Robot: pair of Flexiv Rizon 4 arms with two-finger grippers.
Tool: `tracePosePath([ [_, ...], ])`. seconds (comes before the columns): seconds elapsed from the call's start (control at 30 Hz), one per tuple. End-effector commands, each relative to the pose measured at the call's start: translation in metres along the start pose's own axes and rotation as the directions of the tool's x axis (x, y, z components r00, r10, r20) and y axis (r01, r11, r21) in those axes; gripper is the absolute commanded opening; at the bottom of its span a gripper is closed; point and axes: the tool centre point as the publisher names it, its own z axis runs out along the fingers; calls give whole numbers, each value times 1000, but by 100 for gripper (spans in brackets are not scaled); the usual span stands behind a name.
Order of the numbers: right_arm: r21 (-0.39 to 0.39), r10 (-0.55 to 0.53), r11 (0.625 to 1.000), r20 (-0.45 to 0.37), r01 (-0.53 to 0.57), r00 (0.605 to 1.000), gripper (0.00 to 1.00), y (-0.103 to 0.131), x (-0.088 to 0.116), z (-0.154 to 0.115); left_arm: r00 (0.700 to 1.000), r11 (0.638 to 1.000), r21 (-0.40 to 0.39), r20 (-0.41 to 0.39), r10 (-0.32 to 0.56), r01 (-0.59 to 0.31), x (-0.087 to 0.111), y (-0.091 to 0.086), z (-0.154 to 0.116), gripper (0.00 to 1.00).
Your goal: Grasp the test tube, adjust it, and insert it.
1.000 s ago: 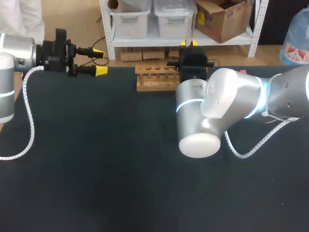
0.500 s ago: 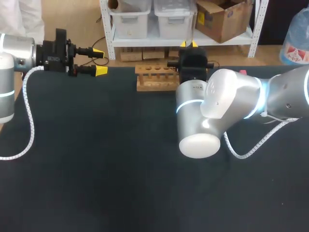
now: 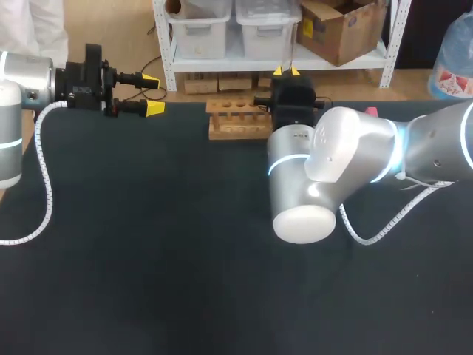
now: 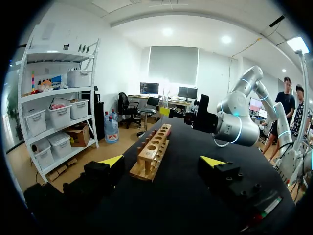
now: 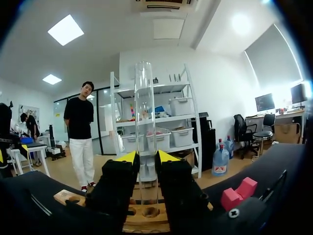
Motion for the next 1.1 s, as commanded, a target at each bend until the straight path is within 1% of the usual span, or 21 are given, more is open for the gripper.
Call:
tracePosePath([
  [0.03,-259,6,966,-6,-7,1000,0,1,4,-2,1000,1000,-4,4,3,-3,1,-1,0,100],
  [0.5,-249,15,968,-44,-25,999,0,-4,23,-5,1000,1000,-4,4,3,-3,1,-1,0,100],
  [1.1,-285,21,958,-91,-46,996,0,0,43,-7,1000,1000,-4,4,3,-3,1,-1,0,100],
])
